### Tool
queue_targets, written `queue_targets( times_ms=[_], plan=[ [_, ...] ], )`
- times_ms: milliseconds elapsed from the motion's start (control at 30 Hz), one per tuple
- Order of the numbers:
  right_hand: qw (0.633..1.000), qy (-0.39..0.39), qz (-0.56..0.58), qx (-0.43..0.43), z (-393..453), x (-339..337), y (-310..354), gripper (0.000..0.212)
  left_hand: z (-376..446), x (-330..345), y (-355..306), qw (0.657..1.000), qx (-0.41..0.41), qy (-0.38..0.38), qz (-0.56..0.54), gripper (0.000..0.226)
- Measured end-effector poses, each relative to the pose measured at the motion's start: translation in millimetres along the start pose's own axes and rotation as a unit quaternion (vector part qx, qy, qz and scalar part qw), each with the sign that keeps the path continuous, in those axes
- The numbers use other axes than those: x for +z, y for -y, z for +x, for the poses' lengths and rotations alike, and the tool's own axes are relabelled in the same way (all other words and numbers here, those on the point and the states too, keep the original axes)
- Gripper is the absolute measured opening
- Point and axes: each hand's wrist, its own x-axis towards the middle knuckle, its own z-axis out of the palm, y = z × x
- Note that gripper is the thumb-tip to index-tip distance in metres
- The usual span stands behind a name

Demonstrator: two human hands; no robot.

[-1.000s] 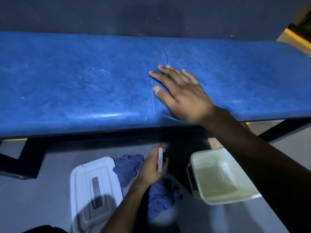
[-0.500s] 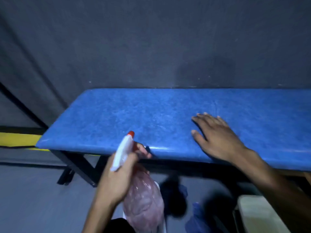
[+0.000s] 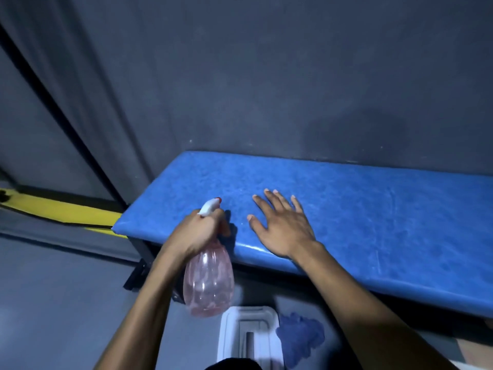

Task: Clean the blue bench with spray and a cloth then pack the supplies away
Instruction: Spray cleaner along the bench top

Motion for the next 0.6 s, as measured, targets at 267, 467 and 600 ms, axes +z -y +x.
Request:
queue_targets(
  times_ms=[267, 467, 600],
  plan=[
    [1.0, -0.014, 0.008, 0.006, -1.2, -0.2, 0.6, 0.067, 6.4, -3.7, 8.3, 0.998, -0.005, 0.01, -0.054, 0.044],
    [1.0, -0.017, 0.013, 0.005, -1.0, 0.5, 0.4, 0.067, 2.1, -9.8, 13.7, 0.994, -0.031, -0.017, -0.101, 0.045],
    [1.0, -0.018, 0.016, 0.007, -0.5, 0.3, 0.2, 0.067, 2.7, -2.8, 15.1, 0.995, -0.008, 0.003, -0.099, 0.04]
  ],
)
